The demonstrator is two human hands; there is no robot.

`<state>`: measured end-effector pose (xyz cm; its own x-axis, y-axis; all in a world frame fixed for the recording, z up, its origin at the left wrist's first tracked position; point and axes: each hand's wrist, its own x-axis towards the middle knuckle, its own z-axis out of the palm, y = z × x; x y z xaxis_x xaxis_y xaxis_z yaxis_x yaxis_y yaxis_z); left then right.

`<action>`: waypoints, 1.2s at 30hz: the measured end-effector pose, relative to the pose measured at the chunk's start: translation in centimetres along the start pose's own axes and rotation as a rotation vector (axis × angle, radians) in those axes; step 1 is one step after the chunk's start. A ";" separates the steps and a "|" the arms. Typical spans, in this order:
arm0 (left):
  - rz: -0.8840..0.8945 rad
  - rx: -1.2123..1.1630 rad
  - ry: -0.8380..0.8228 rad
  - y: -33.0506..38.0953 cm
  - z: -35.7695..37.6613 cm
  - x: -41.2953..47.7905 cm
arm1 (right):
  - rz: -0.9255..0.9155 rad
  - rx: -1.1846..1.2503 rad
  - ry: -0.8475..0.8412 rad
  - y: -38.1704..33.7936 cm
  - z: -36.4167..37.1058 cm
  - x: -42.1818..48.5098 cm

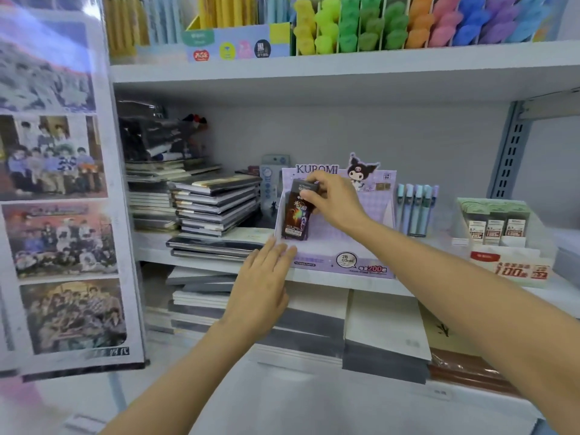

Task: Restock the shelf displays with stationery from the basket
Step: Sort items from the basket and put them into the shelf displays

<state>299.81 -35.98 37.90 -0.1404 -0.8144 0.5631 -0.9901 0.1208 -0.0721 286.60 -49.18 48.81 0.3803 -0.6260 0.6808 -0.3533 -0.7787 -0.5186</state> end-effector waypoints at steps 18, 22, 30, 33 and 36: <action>-0.034 0.084 -0.005 0.8 -0.3 0.3 | -0.020 -0.168 -0.200 0.1 -0.3 1.0; -0.050 0.112 -0.016 1.0 -0.1 0.3 | -0.121 -0.159 -0.120 0.4 0.8 -0.5; -0.048 -0.039 0.104 2.7 0.9 -2.0 | -0.207 -0.228 0.044 0.1 0.6 -4.5; -0.065 -0.217 0.192 5.4 5.4 -5.8 | -0.290 -0.015 0.108 0.4 0.6 -10.9; -0.024 -0.342 -0.183 8.4 11.5 -10.3 | -0.168 0.098 -0.046 3.7 1.8 -19.4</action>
<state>292.78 -33.10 22.02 -0.1468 -0.9034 0.4028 -0.9371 0.2574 0.2359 279.42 -40.01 32.79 0.4664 -0.4860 0.7391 -0.1974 -0.8716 -0.4486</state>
